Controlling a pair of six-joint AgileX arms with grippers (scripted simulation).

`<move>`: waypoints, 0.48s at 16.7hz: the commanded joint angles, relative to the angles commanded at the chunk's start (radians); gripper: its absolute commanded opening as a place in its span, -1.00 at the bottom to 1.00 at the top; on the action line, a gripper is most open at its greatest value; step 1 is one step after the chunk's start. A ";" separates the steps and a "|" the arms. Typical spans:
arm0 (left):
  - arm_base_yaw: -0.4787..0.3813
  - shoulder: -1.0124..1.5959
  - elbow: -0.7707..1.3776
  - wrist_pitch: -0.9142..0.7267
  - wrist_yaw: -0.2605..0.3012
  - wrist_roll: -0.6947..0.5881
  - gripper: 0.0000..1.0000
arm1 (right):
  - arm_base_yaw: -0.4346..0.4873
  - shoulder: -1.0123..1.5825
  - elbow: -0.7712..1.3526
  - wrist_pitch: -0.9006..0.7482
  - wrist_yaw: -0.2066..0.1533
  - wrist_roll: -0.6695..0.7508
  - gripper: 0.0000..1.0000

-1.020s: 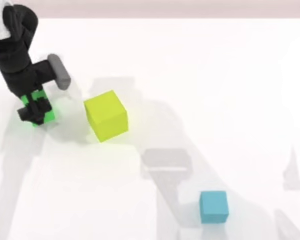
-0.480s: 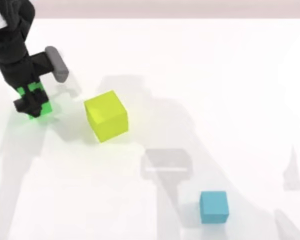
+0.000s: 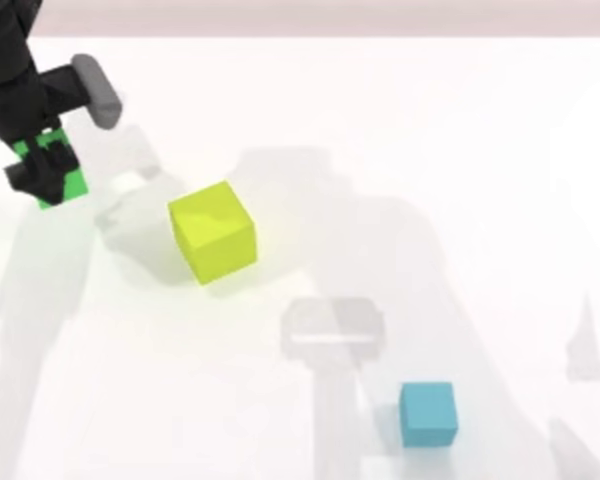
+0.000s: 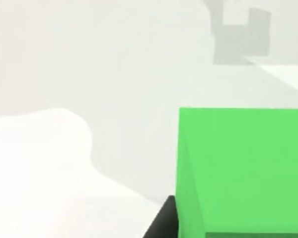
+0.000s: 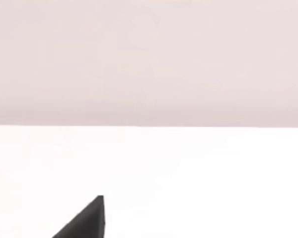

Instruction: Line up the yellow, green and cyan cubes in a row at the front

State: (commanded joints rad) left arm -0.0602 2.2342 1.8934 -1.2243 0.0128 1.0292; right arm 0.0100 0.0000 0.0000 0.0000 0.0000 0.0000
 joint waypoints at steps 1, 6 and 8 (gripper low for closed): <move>-0.006 0.003 -0.002 0.003 0.000 0.002 -1.00 | 0.000 0.000 0.000 0.000 0.000 0.000 1.00; -0.117 -0.034 -0.046 0.013 -0.002 -0.047 -1.00 | 0.000 0.000 0.000 0.000 0.000 0.000 1.00; -0.222 -0.070 -0.092 0.023 -0.003 -0.096 -1.00 | 0.000 0.000 0.000 0.000 0.000 0.000 1.00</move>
State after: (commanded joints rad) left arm -0.2827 2.1640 1.8013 -1.2018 0.0098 0.9330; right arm 0.0100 0.0000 0.0000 0.0000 0.0000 0.0000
